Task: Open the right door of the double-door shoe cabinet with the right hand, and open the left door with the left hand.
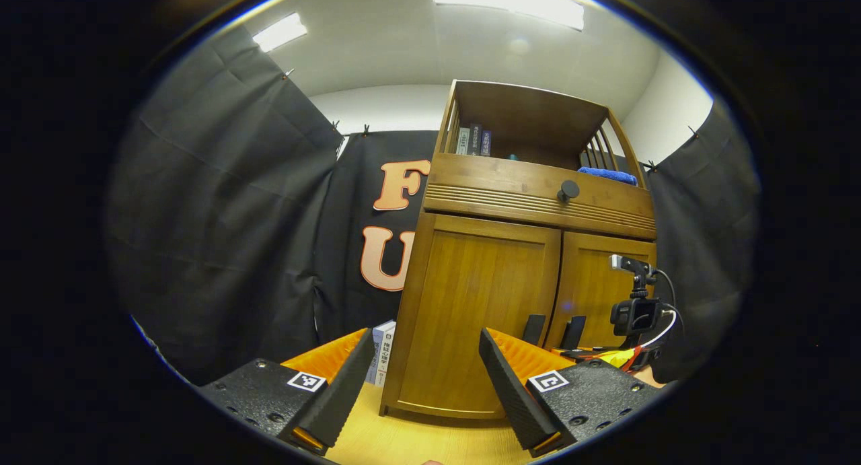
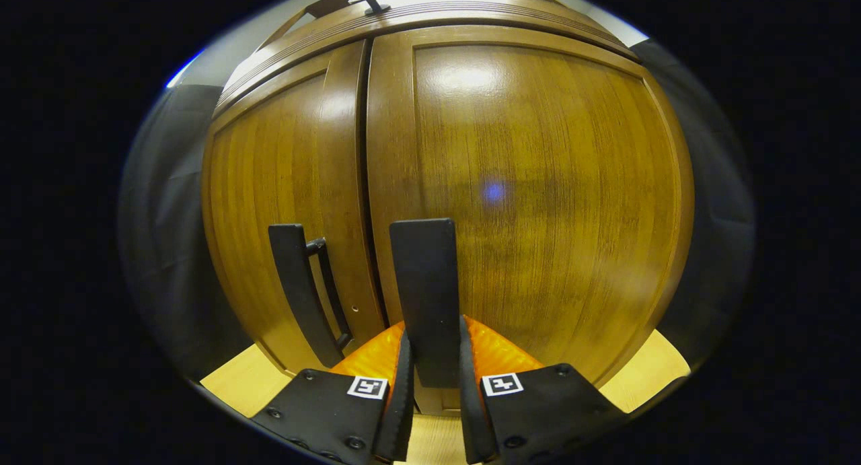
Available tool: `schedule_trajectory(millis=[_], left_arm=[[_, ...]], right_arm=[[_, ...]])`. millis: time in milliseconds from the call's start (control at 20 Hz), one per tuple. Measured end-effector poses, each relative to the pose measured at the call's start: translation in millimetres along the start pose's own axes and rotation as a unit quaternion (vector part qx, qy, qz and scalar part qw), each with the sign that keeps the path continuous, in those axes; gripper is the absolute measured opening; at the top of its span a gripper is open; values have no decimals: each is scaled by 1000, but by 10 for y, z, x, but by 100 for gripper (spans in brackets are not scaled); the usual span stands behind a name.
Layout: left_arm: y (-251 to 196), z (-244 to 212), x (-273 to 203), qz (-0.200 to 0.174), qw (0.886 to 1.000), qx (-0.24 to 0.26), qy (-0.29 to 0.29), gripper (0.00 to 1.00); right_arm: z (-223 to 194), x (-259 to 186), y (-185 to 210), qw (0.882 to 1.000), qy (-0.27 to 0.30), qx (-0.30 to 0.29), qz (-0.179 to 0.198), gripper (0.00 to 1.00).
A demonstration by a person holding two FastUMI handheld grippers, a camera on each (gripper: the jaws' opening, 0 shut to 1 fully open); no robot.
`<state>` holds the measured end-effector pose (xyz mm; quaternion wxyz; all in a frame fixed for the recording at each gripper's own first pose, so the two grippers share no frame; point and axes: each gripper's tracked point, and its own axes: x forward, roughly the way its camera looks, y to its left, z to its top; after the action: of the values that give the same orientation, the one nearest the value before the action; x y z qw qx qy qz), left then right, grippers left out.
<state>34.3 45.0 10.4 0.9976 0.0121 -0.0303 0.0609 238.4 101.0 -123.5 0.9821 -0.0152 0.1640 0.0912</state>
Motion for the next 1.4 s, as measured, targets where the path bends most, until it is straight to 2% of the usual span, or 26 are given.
schedule_trajectory(millis=[150,300,400,450,500,550,600,650,700,750,800,850,900,1050,1100,1150,1200,1300,1350,1400], left_arm=[[-16,25,-75,-3,1000,2,0,94],[-29,82,-78,-3,1000,3,-2,91],[-28,107,-103,-5,1000,3,-2,94],[-33,105,-138,-6,1000,3,-2,94],[-36,106,-166,-7,1000,4,-1,94],[-45,97,-198,-9,1000,4,1,94],[-65,102,-223,-11,1000,3,2,91],[-78,98,-232,-14,1000,2,4,91],[-79,90,-241,-16,1000,1,5,94],[-91,92,-246,-18,1000,0,6,94],[-106,100,-263,-21,1000,0,7,92],[-115,101,-278,-23,1000,1,7,95],[-125,103,-285,-24,1000,3,7,95],[-175,92,-281,-34,999,4,11,94],[-195,83,-284,-37,999,3,13,94],[-211,67,-280,-40,999,2,14,94],[-234,51,-271,-44,999,1,16,92],[-280,10,-278,-52,998,1,23,94],[-301,-9,-269,-55,998,0,25,92],[-324,-17,-268,-58,998,-1,26,94]], right_arm=[[0,-44,5,1000,-1,-8,0,43],[17,-96,3,1000,-4,-11,-5,38],[39,-168,4,1000,-5,-7,-3,38],[55,-202,6,1000,-7,-6,-2,43],[53,-230,10,1000,-9,-5,1,38],[60,-265,7,1000,-11,-5,3,43],[70,-303,3,1000,-12,-5,4,38],[77,-346,-4,1000,-12,-6,5,38],[77,-393,-16,1000,-12,-7,6,33],[70,-432,-36,1000,-12,-9,7,38],[59,-468,-33,1000,-15,-10,9,38],[51,-484,-35,1000,-18,-9,10,43],[54,-521,-43,1000,-20,-8,12,38],[58,-606,-78,1000,-21,-3,19,38],[56,-649,-89,1000,-21,-2,21,43],[51,-684,-102,1000,-20,-3,22,43],[46,-704,-112,1000,-20,-3,22,38],[35,-763,-152,1000,-22,-1,19,38],[31,-781,-171,1000,-23,-1,19,43],[26,-802,-203,1000,-25,-1,19,38]])
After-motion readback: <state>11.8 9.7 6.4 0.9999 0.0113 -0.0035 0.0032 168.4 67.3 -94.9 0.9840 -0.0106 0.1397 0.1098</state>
